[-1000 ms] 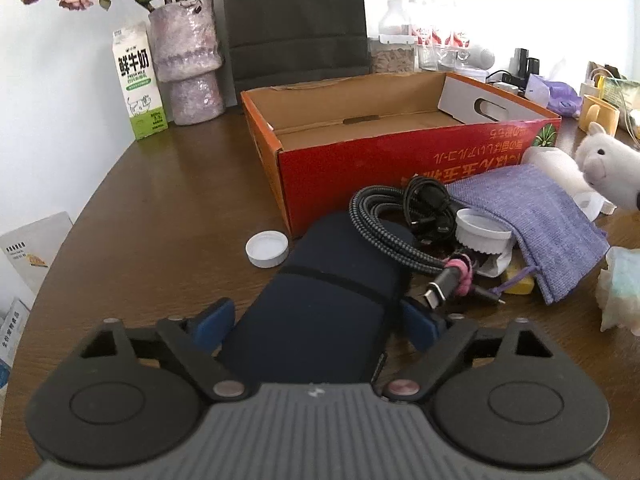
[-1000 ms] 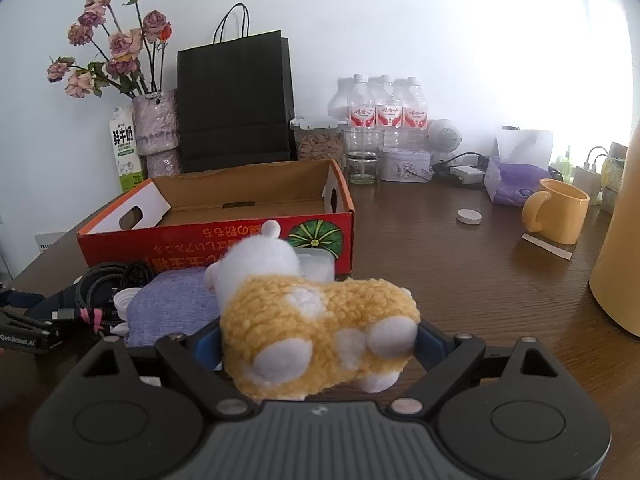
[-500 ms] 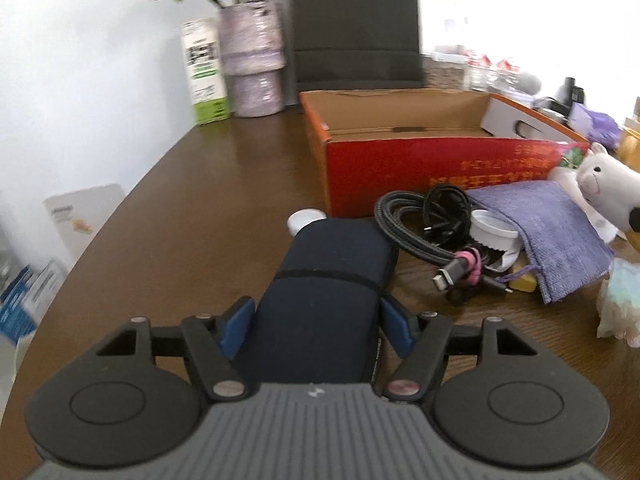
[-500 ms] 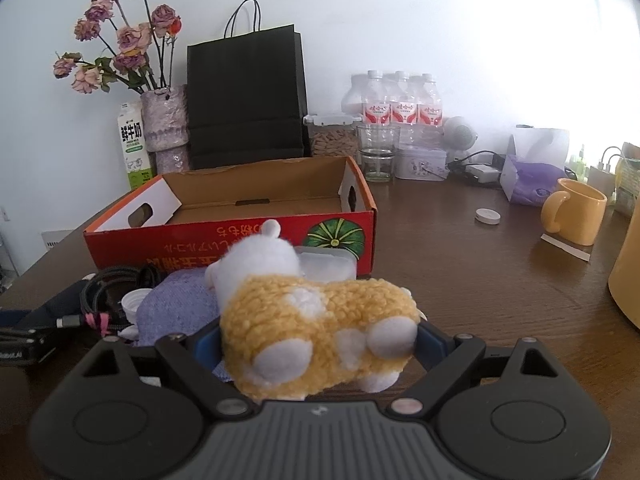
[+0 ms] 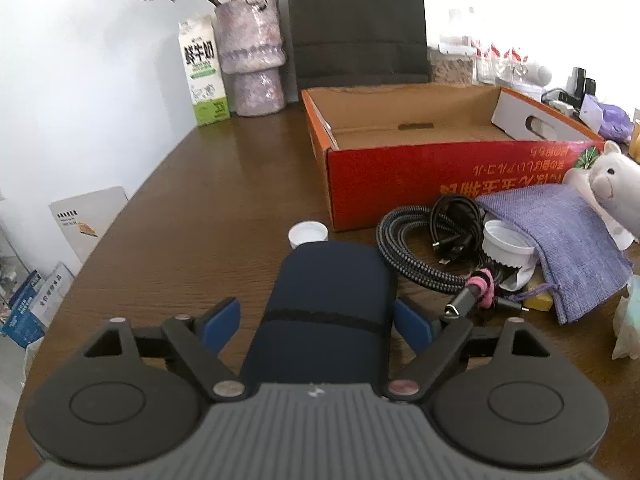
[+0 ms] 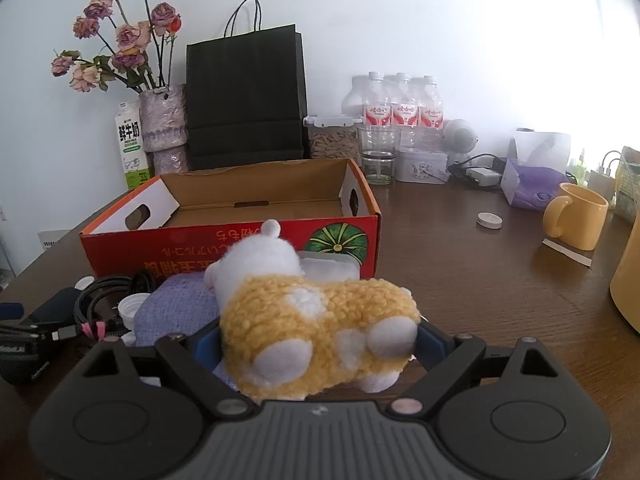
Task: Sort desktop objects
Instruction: 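Lift the plush toy with the right tool while the left tool grasps the black pouch, then carry the pouch and plush toy into the cardboard box with both tools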
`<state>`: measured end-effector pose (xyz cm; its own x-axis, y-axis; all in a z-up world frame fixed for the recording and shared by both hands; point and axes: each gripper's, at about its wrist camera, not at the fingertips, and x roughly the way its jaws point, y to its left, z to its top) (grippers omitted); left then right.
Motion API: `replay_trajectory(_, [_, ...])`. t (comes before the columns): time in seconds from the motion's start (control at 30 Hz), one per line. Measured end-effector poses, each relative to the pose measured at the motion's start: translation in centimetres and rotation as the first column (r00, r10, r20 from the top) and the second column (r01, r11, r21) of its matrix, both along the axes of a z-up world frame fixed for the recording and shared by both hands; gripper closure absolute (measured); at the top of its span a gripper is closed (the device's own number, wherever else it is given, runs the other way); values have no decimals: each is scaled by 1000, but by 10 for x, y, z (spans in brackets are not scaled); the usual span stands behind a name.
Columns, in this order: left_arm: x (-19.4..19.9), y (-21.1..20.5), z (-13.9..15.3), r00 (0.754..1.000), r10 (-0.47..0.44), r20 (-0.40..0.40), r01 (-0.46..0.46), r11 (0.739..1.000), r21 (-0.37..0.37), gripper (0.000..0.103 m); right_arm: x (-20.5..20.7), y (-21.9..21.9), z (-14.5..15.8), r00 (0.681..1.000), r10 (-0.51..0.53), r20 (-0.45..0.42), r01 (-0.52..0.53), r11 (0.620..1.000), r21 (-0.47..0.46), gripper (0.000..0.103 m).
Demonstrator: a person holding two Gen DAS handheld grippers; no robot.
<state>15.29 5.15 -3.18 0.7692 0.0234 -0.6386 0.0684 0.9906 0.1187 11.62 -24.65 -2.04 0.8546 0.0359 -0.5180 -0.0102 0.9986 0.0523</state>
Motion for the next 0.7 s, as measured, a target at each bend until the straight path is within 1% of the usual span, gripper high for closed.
replay_trajectory(0.1, [5,-1,-5,999,4,-38,-3,1000,1,17,0,-1,0,1000,2,1,-2,1000,0,11])
replay_trajectory(0.13, [6,-1,-6,999,4,-35,-5,1000,-9,17,0,-1,0,1000,3,1,-3,1000,1,11])
replay_trajectory(0.23, [9,5,-6,998,13,-58,-16,999,-51,17,0,0,0,1000,8,-1,-8,1000,-1,11])
replay_trajectory(0.27, [10,7,-6,997,13,-70,-18,997,-72,18,0,0,0,1000,10,-1,-10,1000,-1,11])
replay_trajectory(0.3, [11,11,-5,997,11,-82,-19,995,-102,23,-1,0,0,1000,12,-1,-12,1000,0,11])
replay_trajectory(0.33, [11,11,-4,996,16,-84,-25,994,-104,27,-1,0,0,1000,14,-1,-14,1000,1,11])
replay_trajectory(0.43, [10,13,-1,996,31,-85,-40,993,-113,32,-1,0,1,1000,18,0,-18,1000,3,11])
replay_trajectory(0.7, [4,13,4,995,47,-85,-56,993,-103,35,-4,-1,2,1000,30,6,-30,1000,8,11])
